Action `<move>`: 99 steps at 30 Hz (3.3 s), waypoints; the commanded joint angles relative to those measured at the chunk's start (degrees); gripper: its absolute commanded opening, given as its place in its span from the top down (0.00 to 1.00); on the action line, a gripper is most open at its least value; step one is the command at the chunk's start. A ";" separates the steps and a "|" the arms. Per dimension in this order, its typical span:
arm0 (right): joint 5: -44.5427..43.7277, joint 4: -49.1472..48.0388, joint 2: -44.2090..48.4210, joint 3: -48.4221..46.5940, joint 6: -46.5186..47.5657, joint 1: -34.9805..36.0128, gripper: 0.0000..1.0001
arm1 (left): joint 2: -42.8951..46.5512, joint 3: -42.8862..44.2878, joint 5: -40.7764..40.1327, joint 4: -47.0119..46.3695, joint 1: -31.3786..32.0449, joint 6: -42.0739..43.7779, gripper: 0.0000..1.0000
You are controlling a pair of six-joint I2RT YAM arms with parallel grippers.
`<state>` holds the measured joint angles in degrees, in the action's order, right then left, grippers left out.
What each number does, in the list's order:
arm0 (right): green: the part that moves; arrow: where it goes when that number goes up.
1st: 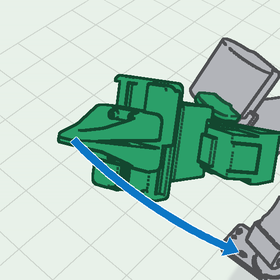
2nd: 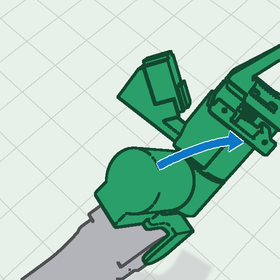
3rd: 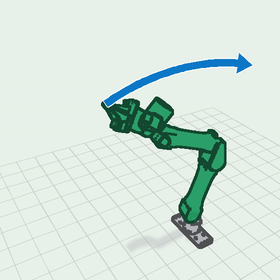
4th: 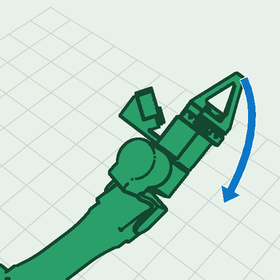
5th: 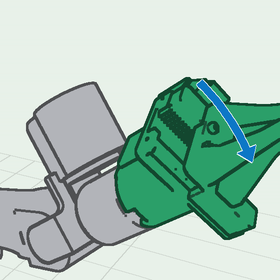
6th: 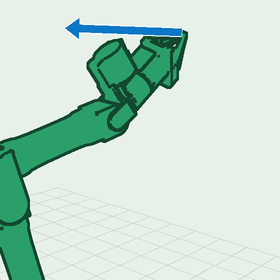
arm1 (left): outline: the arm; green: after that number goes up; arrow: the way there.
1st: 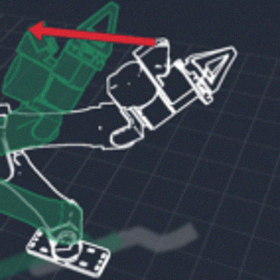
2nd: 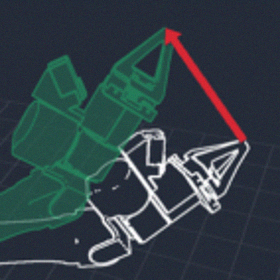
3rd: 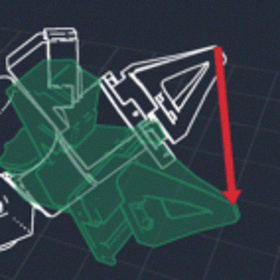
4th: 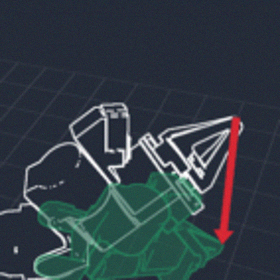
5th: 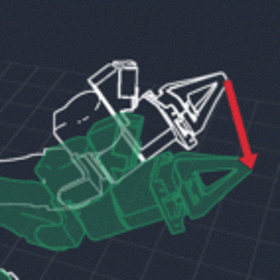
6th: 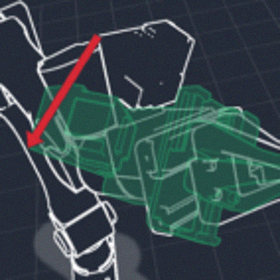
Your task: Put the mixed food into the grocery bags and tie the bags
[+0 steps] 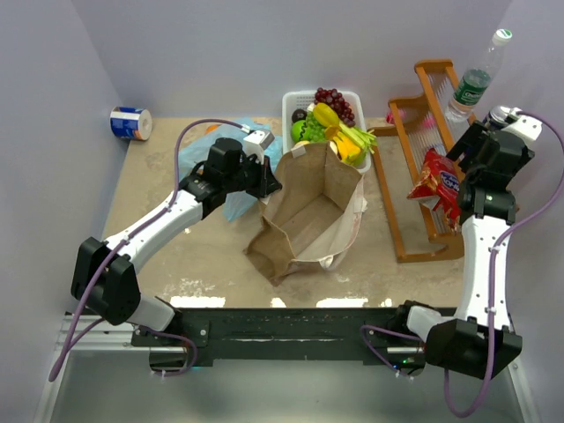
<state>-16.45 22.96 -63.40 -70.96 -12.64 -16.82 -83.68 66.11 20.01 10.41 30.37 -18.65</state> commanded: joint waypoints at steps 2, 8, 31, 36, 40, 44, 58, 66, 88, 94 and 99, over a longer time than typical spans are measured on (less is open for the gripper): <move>0.89 -9.86 0.03 2.58 1.74 -0.49 0.13 | 0.97 1.04 -1.38 -0.04 -0.22 2.31 1.00; 0.45 -14.08 -0.76 5.56 4.73 -0.58 0.12 | 1.94 0.87 -0.76 -0.31 -0.31 1.96 1.00; 2.30 -20.42 -4.98 6.19 9.13 -0.85 0.68 | 1.68 0.87 -4.19 0.31 -0.22 4.07 1.00; 3.26 -18.22 -2.36 2.94 9.22 -0.85 0.89 | 1.68 0.95 -4.10 0.66 -0.22 4.24 1.00; 6.77 -14.44 0.72 -1.63 8.78 0.03 1.00 | 1.85 1.22 -4.28 0.92 -0.31 4.33 1.00; 8.97 -12.34 2.66 -4.71 8.43 4.93 1.00 | 1.59 0.78 -3.93 0.31 -0.14 4.68 1.00; 8.80 -8.12 -3.92 -3.22 6.76 47.54 1.00 | 1.41 0.60 -4.37 0.31 -0.22 6.53 1.00; 5.20 2.34 -13.31 -1.90 6.58 54.35 1.00 | 1.68 0.87 -6.39 0.75 -0.22 7.05 1.00; 3.88 19.14 -40.66 -6.83 3.15 48.81 1.00 | 2.73 0.69 -9.20 1.01 -0.22 8.64 1.00; 1.24 20.90 -44.45 -6.22 3.33 48.64 1.00 | 2.38 0.60 -8.94 0.84 -0.31 8.55 1.00; 1.24 20.55 -43.66 -4.72 2.80 48.55 0.65 | 2.20 0.60 -8.94 1.01 -0.22 8.46 1.00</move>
<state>-12.53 42.70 -109.06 -76.40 -8.58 32.51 -82.81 66.11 13.23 12.64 30.39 -12.34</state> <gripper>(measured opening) 0.574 0.042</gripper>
